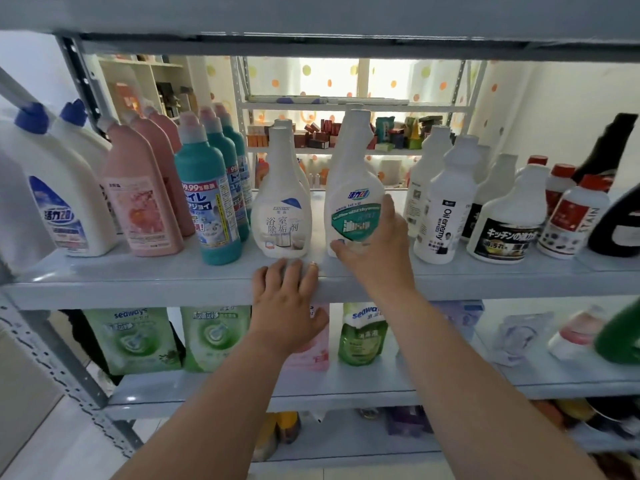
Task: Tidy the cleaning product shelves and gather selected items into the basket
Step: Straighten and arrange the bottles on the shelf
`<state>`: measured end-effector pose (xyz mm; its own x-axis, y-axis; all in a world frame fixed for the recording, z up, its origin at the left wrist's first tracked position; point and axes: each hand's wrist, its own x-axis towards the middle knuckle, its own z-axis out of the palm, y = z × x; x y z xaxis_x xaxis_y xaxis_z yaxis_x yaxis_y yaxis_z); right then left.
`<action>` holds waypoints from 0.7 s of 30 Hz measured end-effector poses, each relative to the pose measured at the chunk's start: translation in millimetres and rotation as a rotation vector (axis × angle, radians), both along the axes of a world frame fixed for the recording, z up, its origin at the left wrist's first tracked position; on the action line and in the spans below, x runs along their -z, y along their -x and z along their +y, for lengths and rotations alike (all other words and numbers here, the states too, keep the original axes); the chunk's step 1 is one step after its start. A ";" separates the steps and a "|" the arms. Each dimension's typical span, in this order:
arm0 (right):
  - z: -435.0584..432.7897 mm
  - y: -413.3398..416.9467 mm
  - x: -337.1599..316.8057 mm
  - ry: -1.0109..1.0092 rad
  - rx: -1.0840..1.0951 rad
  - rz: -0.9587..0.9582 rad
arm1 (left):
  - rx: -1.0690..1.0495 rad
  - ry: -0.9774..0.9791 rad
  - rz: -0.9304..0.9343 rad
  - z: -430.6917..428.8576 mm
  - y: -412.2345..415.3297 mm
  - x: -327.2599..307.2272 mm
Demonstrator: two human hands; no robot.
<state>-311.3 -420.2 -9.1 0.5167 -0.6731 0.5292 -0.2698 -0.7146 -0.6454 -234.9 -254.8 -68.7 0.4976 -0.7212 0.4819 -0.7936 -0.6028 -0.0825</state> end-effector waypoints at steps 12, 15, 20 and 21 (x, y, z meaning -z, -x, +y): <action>-39.0 121.3 58.0 0.511 -0.089 0.253 | 0.012 0.104 -0.077 -3.9 -7.0 13.5; -66.9 143.4 53.2 0.455 -0.066 0.253 | -0.005 0.152 -0.064 -7.5 -5.1 13.5; -110.6 171.6 57.8 0.537 -0.026 0.205 | -0.109 0.156 0.017 -17.0 10.0 9.1; -119.6 175.7 58.9 0.540 -0.013 0.188 | -0.132 0.148 0.024 -17.9 14.8 5.9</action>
